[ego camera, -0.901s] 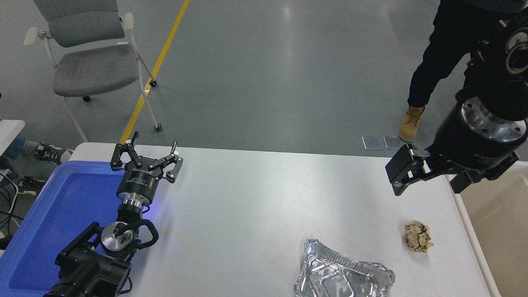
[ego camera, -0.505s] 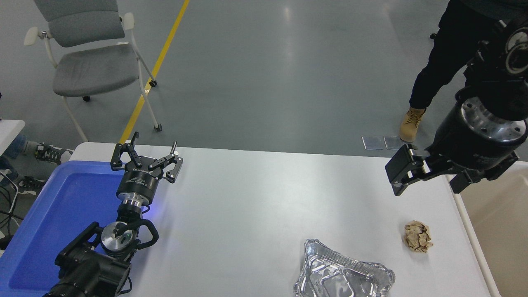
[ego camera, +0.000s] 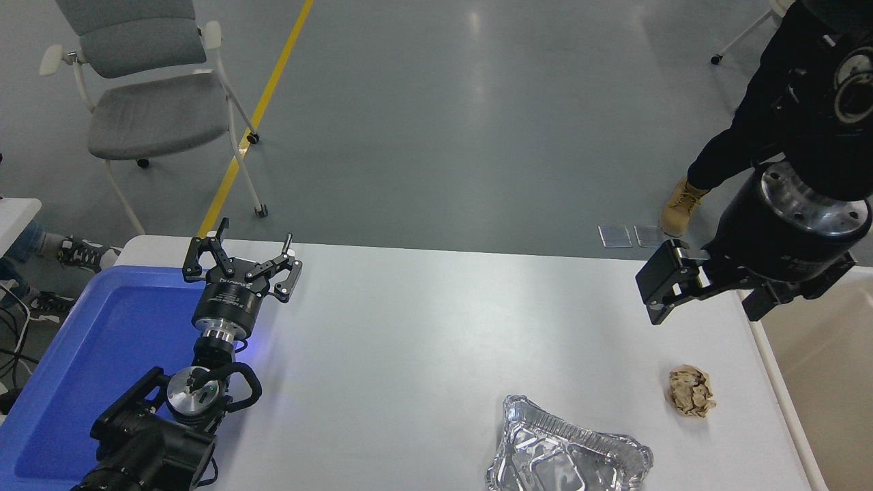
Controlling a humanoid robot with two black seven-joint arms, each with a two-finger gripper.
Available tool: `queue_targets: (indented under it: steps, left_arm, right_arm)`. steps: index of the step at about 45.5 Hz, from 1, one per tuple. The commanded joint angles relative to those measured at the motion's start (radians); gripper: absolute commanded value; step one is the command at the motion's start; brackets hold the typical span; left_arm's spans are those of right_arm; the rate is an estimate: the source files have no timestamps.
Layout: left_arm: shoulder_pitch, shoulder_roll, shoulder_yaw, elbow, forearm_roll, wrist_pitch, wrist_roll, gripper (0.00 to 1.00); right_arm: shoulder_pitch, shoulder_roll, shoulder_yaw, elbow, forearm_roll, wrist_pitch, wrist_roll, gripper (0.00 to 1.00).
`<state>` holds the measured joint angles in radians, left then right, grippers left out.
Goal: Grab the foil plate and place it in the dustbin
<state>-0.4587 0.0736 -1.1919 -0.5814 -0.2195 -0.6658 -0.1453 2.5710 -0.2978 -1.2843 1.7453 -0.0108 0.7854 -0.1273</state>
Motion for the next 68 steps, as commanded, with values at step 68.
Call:
queue_targets:
  steps: [68]
  left_arm:
    - [0.0, 0.0, 0.0, 0.0, 0.0, 0.0, 0.0, 0.99]
  right_arm:
    - [-1.077, -0.181, 0.181, -0.02, -0.078, -0.837, 0.057, 1.0]
